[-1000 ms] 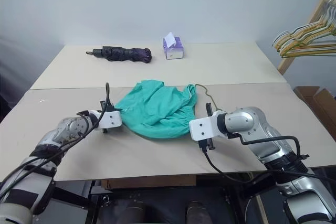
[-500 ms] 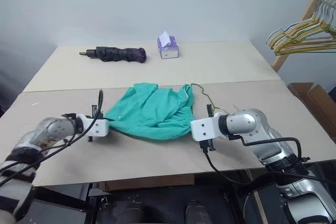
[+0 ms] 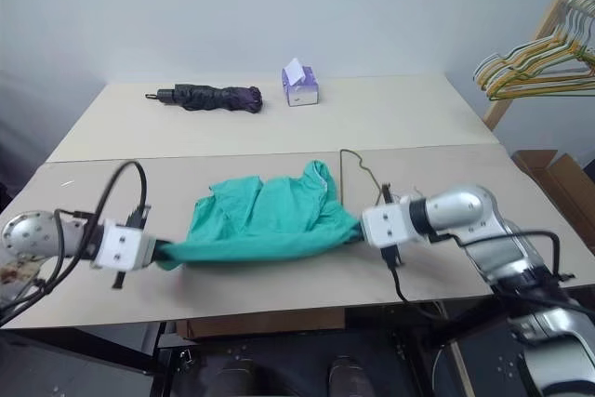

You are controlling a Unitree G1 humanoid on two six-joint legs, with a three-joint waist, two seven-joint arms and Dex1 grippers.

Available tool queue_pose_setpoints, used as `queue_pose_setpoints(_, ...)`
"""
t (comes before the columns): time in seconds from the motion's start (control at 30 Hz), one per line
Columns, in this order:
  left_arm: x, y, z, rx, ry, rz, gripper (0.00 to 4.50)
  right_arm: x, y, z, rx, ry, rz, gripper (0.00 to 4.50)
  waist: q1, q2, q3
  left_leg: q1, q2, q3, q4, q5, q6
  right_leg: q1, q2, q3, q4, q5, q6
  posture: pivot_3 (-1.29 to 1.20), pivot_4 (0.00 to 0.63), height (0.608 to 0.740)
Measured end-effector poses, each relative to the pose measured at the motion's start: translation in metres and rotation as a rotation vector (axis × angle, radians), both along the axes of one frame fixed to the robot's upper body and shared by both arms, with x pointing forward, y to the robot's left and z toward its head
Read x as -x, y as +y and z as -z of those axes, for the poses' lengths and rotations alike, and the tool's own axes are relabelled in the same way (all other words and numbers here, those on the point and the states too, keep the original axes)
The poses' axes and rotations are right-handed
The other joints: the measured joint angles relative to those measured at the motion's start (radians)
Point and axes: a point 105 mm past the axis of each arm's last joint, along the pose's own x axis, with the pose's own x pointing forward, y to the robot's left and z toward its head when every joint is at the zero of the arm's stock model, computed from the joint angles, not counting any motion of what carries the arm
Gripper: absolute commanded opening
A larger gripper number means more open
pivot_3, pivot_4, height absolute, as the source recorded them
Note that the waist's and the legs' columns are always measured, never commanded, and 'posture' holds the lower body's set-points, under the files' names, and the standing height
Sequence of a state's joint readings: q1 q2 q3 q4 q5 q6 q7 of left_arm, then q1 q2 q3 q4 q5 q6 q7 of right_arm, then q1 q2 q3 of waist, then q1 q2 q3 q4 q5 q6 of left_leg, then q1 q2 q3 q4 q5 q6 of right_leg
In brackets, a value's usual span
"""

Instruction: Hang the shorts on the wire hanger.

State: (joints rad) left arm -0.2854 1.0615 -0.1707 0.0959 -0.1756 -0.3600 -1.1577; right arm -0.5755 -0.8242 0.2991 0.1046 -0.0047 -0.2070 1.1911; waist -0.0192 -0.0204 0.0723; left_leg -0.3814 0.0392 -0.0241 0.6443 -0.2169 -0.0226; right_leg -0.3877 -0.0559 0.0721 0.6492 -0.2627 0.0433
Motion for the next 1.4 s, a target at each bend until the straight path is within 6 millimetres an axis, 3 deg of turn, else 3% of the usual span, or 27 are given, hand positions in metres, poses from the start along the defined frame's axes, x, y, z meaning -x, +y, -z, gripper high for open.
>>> queue_pose_setpoints(0.1, -0.039, -0.015, -0.026, 0.122, -0.130, -0.102, 0.03, -0.047, 0.011, -0.034, -0.096, -0.168, 0.128, 0.00, 0.000, 0.000, 0.000, -0.003, -0.001, -0.001, 0.000, 0.000, 0.000, -0.003, 0.000, 0.000, 0.001, 0.001, -0.002, 0.03, 0.014, 0.740)
queue_pose_setpoints(0.17, -0.080, -0.021, -0.056, 0.214, -0.276, -0.235, 0.03, -0.088, 0.012, -0.066, -0.169, -0.320, 0.275, 0.00, 0.001, 0.000, 0.000, -0.004, -0.003, -0.002, 0.001, 0.001, -0.001, -0.003, -0.001, 0.000, 0.002, 0.002, -0.001, 0.04, 0.005, 0.740)
queue_pose_setpoints(0.2, -0.102, -0.022, -0.077, 0.259, -0.365, -0.310, 0.03, -0.106, 0.013, -0.086, -0.216, -0.406, 0.350, 0.00, 0.005, 0.000, 0.000, -0.005, -0.003, -0.004, 0.001, 0.002, -0.003, -0.005, -0.001, -0.001, 0.002, 0.002, -0.001, 0.05, 0.000, 0.740)
queue_pose_setpoints(0.27, -0.126, -0.021, -0.107, 0.309, -0.495, -0.412, 0.03, -0.123, 0.017, -0.115, -0.288, -0.518, 0.427, 0.00, 0.005, -0.001, 0.000, -0.007, -0.004, -0.004, 0.000, 0.002, -0.003, -0.007, -0.002, -0.001, 0.003, 0.003, -0.001, 0.06, 0.000, 0.740)
queue_pose_setpoints(0.3, -0.150, -0.017, -0.138, 0.369, -0.620, -0.535, 0.03, -0.137, 0.018, -0.141, -0.364, -0.621, 0.516, 0.00, 0.006, -0.001, -0.001, -0.009, -0.006, -0.004, 0.000, 0.002, -0.003, -0.011, -0.004, -0.001, 0.005, 0.003, -0.001, 0.06, 0.000, 0.740)
queue_pose_setpoints(0.4, -0.176, -0.006, -0.200, 0.476, -0.873, -0.767, 0.03, -0.150, 0.016, -0.187, -0.528, -0.816, 0.665, 0.00, 0.007, -0.002, -0.001, -0.021, -0.006, -0.005, -0.001, 0.005, -0.009, -0.023, -0.004, -0.001, 0.011, 0.003, -0.001, 0.06, 0.000, 0.740)
queue_pose_setpoints(0.43, -0.177, -0.001, -0.213, 0.494, -0.937, -0.810, 0.03, -0.149, 0.017, -0.197, -0.568, -0.862, 0.682, 0.00, 0.006, -0.002, -0.001, -0.024, -0.006, -0.005, -0.001, 0.005, -0.009, -0.027, -0.005, -0.001, 0.012, 0.003, -0.001, 0.06, 0.000, 0.740)
queue_pose_setpoints(0.53, -0.170, -0.005, -0.266, 0.609, -1.196, -0.889, 0.03, -0.136, 0.015, -0.242, -0.806, -1.080, 0.738, 0.00, 0.004, -0.002, -0.001, -0.036, -0.007, -0.004, -0.002, 0.010, -0.017, -0.041, -0.006, 0.001, 0.015, 0.003, -0.001, 0.05, 0.000, 0.740)
queue_pose_setpoints(0.63, -0.155, -0.013, -0.291, 0.682, -1.340, -0.803, 0.03, -0.122, 0.006, -0.263, -0.908, -1.207, 0.724, 0.00, 0.004, -0.002, -0.001, -0.034, -0.007, -0.004, -0.005, 0.011, -0.018, -0.039, -0.005, 0.001, 0.014, 0.003, -0.001, 0.04, 0.000, 0.740)
queue_pose_setpoints(0.7, -0.152, -0.017, -0.287, 0.688, -1.347, -0.739, 0.03, -0.123, 0.000, -0.256, -0.896, -1.213, 0.719, 0.00, 0.003, -0.002, -0.001, -0.031, -0.007, -0.004, -0.005, 0.009, -0.016, -0.036, -0.005, 0.001, 0.013, 0.003, -0.001, 0.04, 0.000, 0.740)
queue_pose_setpoints(0.8, -0.155, -0.021, -0.249, 0.638, -1.252, -0.629, 0.03, -0.130, -0.007, -0.218, -0.815, -1.145, 0.699, 0.00, 0.000, -0.002, -0.002, -0.022, -0.007, -0.003, -0.005, 0.009, -0.015, -0.028, -0.005, 0.001, 0.012, 0.003, -0.001, 0.04, 0.009, 0.740)
queue_pose_setpoints(0.87, -0.151, -0.020, -0.199, 0.582, -1.118, -0.516, 0.03, -0.133, -0.016, -0.169, -0.703, -1.036, 0.650, 0.00, -0.007, -0.001, -0.002, -0.011, -0.006, -0.003, -0.007, 0.009, -0.015, -0.017, -0.004, 0.001, 0.010, 0.002, -0.001, 0.04, 0.016, 0.740)
queue_pose_setpoints(0.97, -0.133, -0.014, -0.116, 0.503, -0.859, -0.433, 0.03, -0.125, -0.016, -0.083, -0.541, -0.805, 0.533, 0.00, -0.028, -0.002, -0.002, -0.011, -0.006, -0.003, -0.006, 0.009, -0.015, -0.017, -0.004, 0.001, 0.012, 0.003, -0.001, 0.04, 0.029, 0.740)
queue_pose_setpoints(1.07, -0.097, -0.009, -0.067, 0.468, -0.648, -0.383, 0.03, -0.099, -0.014, -0.025, -0.443, -0.621, 0.386, 0.00, -0.053, -0.001, -0.002, -0.015, -0.005, -0.005, -0.006, 0.009, -0.015, -0.019, -0.004, 0.001, 0.015, 0.003, -0.001, 0.06, 0.040, 0.740)
queue_pose_setpoints(1.17, -0.061, -0.002, -0.049, 0.410, -0.500, -0.338, 0.03, -0.070, -0.011, 0.009, -0.370, -0.475, 0.242, 0.00, -0.069, -0.002, -0.002, -0.013, -0.005, -0.006, -0.005, 0.008, -0.014, -0.018, -0.004, 0.001, 0.012, 0.003, -0.001, 0.06, 0.040, 0.740)
queue_pose_setpoints(1.3, -0.035, 0.007, -0.047, 0.333, -0.387, -0.304, 0.03, -0.047, -0.004, 0.027, -0.309, -0.384, 0.117, 0.00, -0.064, -0.001, 0.000, 0.006, -0.004, -0.005, -0.006, 0.005, -0.008, 0.001, -0.003, 0.001, 0.010, 0.001, -0.002, 0.07, 0.052, 0.740)
queue_pose_setpoints(1.4, -0.010, 0.015, -0.032, 0.205, -0.233, -0.236, 0.03, -0.036, -0.001, 0.031, -0.263, -0.364, 0.042, 0.00, -0.053, -0.001, 0.000, 0.012, -0.004, -0.002, -0.008, 0.004, -0.006, 0.005, -0.003, 0.002, 0.008, -0.001, -0.003, 0.07, 0.052, 0.740)
